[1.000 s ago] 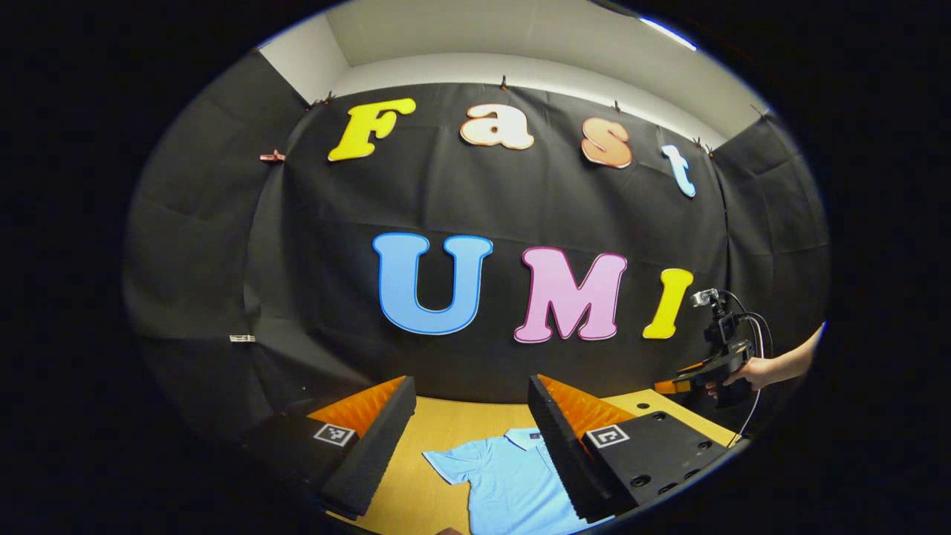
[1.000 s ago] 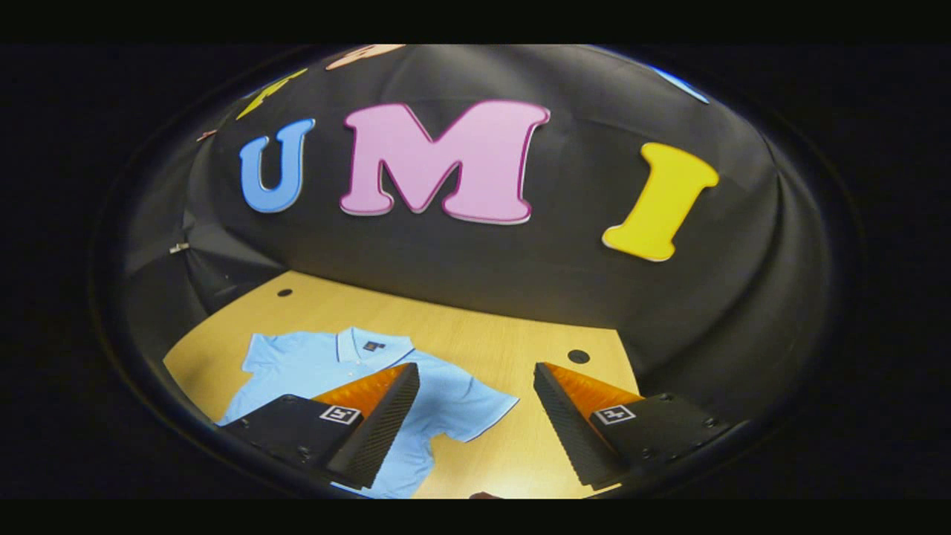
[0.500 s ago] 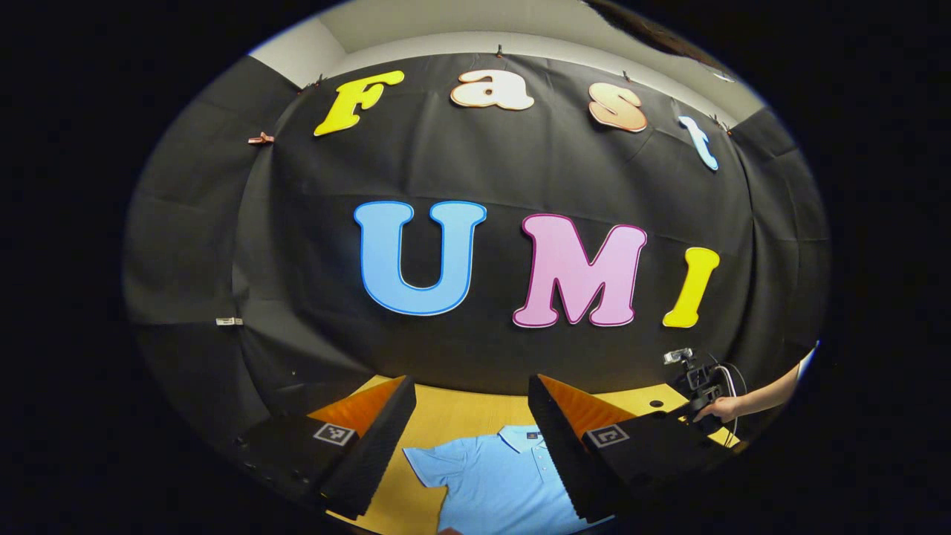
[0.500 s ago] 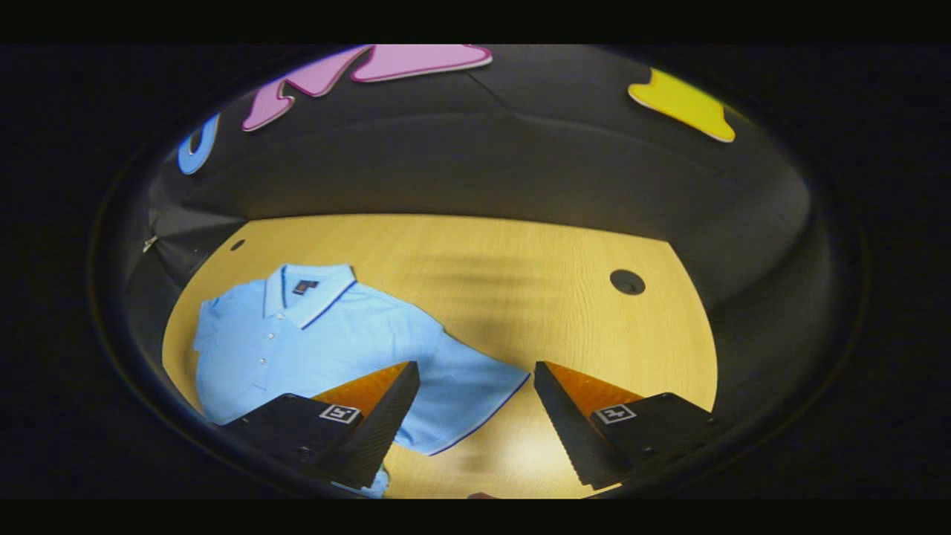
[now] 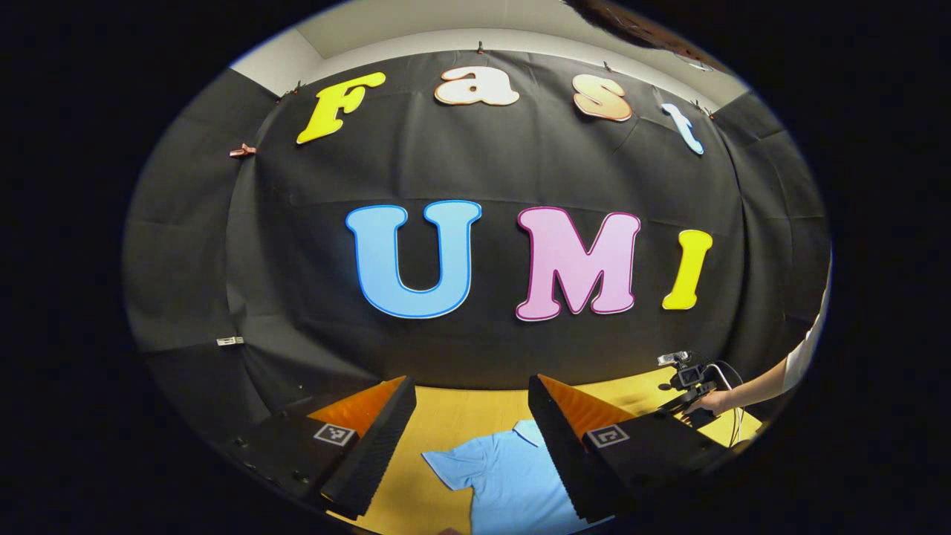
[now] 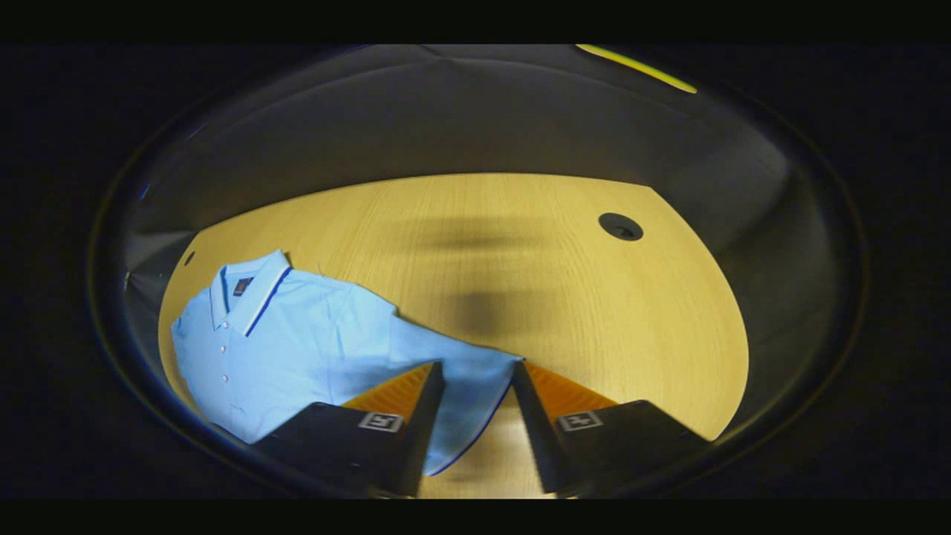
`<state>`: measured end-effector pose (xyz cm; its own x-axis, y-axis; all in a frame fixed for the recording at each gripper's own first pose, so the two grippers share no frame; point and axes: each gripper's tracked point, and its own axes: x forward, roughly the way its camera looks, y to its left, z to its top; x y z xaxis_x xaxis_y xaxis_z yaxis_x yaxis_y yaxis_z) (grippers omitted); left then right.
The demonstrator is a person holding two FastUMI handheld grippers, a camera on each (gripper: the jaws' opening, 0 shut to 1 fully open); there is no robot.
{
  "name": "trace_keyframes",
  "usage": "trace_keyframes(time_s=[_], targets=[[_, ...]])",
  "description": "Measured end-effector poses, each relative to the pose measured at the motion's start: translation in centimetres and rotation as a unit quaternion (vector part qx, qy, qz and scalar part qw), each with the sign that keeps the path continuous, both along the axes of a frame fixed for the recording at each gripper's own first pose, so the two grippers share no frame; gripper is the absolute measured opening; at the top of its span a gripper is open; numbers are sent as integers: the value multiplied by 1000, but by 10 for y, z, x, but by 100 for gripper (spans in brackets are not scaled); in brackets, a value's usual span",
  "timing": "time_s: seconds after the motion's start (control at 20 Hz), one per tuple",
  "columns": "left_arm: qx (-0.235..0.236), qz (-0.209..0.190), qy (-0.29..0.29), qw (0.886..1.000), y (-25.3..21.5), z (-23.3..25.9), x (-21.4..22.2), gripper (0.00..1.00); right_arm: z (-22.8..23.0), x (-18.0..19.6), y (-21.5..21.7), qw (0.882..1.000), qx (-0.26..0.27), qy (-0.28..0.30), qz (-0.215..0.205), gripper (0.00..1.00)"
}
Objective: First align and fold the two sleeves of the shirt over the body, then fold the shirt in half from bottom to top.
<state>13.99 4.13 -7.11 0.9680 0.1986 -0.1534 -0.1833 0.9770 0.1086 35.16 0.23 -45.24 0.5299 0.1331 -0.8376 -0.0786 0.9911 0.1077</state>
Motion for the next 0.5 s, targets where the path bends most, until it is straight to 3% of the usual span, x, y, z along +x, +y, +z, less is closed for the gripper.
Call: trace_keyframes(time_s=[0.2, 0.25, 0.35, 0.4, 0.5], targets=[[2, 9, 14, 1000, 12, -7, -4, 97, -1, 1, 7, 1000, 10, 4, -9, 8], [3, 8, 12, 1000, 13, -5, -4, 97, 7, 2, 10, 1000, 17, -3, -11, 2], [6, 9, 10, 1000, 19, -3, -6, 97, 34, 8, 29, 998, 55, -27, -13, 13], [6, 14, 12, 1000, 24, -8, -6, 97, 49, 7, 40, 997, 74, -37, -10, 8], [-3, 22, 18, 1000, 30, -15, -6, 97, 73, 1, 67, 994, 101, -50, 13, 8]])
